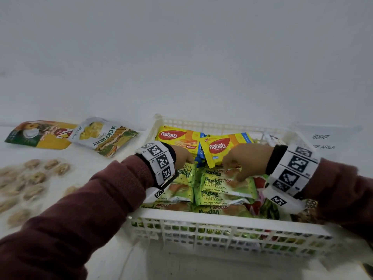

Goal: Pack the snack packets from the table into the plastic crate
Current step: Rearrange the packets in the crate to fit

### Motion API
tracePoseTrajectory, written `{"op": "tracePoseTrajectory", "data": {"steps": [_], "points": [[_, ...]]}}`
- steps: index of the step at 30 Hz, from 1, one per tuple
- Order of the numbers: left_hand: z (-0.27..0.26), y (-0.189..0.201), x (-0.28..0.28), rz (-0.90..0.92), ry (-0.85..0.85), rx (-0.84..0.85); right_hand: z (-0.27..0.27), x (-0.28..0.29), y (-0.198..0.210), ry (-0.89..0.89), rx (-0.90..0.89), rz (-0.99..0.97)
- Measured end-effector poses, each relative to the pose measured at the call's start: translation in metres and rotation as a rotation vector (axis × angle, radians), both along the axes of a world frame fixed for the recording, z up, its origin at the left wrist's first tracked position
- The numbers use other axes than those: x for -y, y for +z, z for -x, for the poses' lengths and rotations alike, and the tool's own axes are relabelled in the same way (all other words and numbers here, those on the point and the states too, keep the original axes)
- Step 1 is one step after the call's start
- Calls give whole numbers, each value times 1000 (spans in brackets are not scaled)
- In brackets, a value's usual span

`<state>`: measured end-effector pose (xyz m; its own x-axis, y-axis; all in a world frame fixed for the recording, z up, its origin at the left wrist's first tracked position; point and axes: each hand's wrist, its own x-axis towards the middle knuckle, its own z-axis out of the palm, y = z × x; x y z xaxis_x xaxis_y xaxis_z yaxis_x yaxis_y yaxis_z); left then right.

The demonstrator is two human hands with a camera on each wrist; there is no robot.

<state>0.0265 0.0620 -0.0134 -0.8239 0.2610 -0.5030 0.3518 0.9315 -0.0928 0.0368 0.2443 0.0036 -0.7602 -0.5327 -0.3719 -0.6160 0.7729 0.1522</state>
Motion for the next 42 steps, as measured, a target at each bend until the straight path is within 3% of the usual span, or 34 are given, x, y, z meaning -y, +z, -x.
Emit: {"op": "tracePoseTrajectory", "data": {"steps": [4, 10, 17, 20, 23, 27, 30, 35, 42], "points": [[2, -7, -3, 26, -34, -65, -10, 21, -15, 102, 105, -48], [3, -8, -6, -35, -9, -197, 0, 31, -18, 129, -86, -103], [-6, -15, -4, 63, -9, 38, -2, 43, -19, 58, -72, -198], [-6, -17, -6, 115, -60, 33, -11, 43, -10, 133, -4, -165], [-11, -21, -11, 189, -122, 35, -22, 45, -9, 229, 198, -138], [-10, -29, -12, 237, -151, 45, -27, 49, -25, 254, 181, -262], [-8, -32, -7, 243, -170, -17, -19, 46, -33, 197, 113, -173], [-7, -38, -4, 184, -146, -20, -13, 51, -37, 147, 105, -212], [-10, -16, -11, 102, -104, 148, -32, 48, -10, 309, 328, -142]]}}
